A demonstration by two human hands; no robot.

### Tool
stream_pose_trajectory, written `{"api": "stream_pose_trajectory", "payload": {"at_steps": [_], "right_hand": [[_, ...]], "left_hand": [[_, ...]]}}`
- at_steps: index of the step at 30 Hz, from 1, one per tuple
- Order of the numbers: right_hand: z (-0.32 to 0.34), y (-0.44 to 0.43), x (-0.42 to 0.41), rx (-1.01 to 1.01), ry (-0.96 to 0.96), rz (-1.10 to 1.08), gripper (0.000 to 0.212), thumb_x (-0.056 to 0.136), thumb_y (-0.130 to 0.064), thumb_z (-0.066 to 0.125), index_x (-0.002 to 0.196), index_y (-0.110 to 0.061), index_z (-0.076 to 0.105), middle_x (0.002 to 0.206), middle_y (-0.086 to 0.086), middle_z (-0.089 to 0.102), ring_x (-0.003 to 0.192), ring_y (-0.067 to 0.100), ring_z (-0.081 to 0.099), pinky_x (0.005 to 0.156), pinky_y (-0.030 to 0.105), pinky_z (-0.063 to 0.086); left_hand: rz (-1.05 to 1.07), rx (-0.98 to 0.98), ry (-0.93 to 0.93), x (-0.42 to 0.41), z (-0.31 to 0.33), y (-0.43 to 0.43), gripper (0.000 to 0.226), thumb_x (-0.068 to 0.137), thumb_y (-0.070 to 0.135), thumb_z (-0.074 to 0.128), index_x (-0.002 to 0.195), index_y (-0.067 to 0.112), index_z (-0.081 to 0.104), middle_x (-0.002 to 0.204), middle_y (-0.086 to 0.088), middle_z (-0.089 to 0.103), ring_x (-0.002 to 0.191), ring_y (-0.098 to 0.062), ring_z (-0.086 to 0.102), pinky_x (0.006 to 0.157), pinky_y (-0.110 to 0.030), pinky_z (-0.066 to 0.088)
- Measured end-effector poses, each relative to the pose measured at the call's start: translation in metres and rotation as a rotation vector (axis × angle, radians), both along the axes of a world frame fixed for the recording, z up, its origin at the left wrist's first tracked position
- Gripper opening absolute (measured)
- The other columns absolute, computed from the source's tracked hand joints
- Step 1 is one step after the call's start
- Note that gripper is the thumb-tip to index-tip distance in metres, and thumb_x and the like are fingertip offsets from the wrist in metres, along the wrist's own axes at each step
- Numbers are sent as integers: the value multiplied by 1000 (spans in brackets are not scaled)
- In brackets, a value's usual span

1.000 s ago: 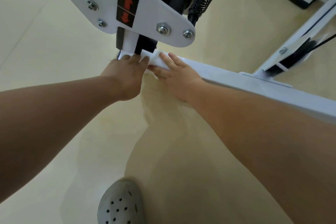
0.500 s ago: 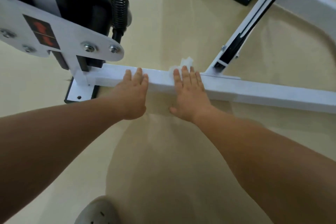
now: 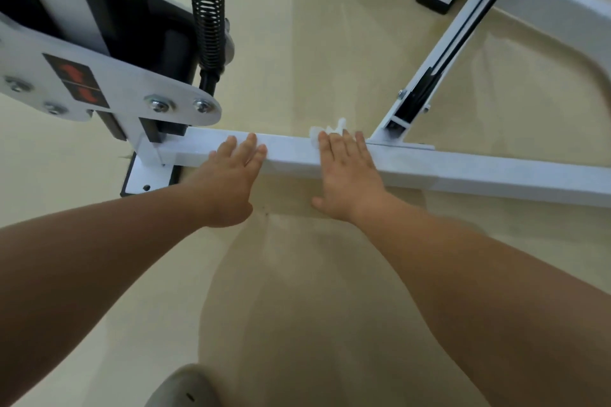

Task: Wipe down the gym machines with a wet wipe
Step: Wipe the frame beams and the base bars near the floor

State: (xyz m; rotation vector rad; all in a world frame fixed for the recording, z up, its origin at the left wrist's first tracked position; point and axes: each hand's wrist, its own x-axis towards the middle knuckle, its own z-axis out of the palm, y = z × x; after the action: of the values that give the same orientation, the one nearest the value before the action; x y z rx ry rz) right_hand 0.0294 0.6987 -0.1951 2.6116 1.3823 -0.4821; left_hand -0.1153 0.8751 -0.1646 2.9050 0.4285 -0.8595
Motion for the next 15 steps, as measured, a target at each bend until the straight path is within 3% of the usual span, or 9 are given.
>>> {"api": "stream_pose_trajectory", "payload": {"at_steps": [2,6,8,12,15], "right_hand": [[-1,37,-17,13,60,25,119,84,-58,64,160,-7,-12,168,14,-1,156,34,-9,124,51,-13],[2,108,-51,42,153,145,118,84,-53,66,160,-12,-13,169,12,-3,156,35,-7,125,52,-11],[4,127,-59,35,138,192,115,84,-49,65,161,-13,-12,169,11,-2,156,35,-3,125,52,-8],[-1,105,-45,29,90,202,102,91,-41,57,161,-19,-15,170,6,-9,156,31,-9,124,54,-11],[-11,46,-33,40,29,107,106,91,-43,56,159,-17,-21,167,6,-24,153,30,-25,122,56,-16]], "left_hand": [[16,-13,-42,-10,2,6,94,92,29,53,159,17,-11,166,-2,-22,154,-27,-15,125,-42,7],[53,197,-109,-46,-8,18,87,91,39,52,160,9,7,167,-12,0,153,-33,1,125,-47,7],[96,206,-72,-60,-8,29,91,90,43,53,160,9,6,167,-9,-3,152,-32,4,125,-48,10],[12,216,-43,-68,-7,41,86,89,48,53,158,15,14,167,-5,-12,153,-31,3,123,-53,10],[-35,258,-99,-59,-6,36,80,90,45,52,157,19,17,166,-12,6,153,-33,2,124,-54,4]]}}
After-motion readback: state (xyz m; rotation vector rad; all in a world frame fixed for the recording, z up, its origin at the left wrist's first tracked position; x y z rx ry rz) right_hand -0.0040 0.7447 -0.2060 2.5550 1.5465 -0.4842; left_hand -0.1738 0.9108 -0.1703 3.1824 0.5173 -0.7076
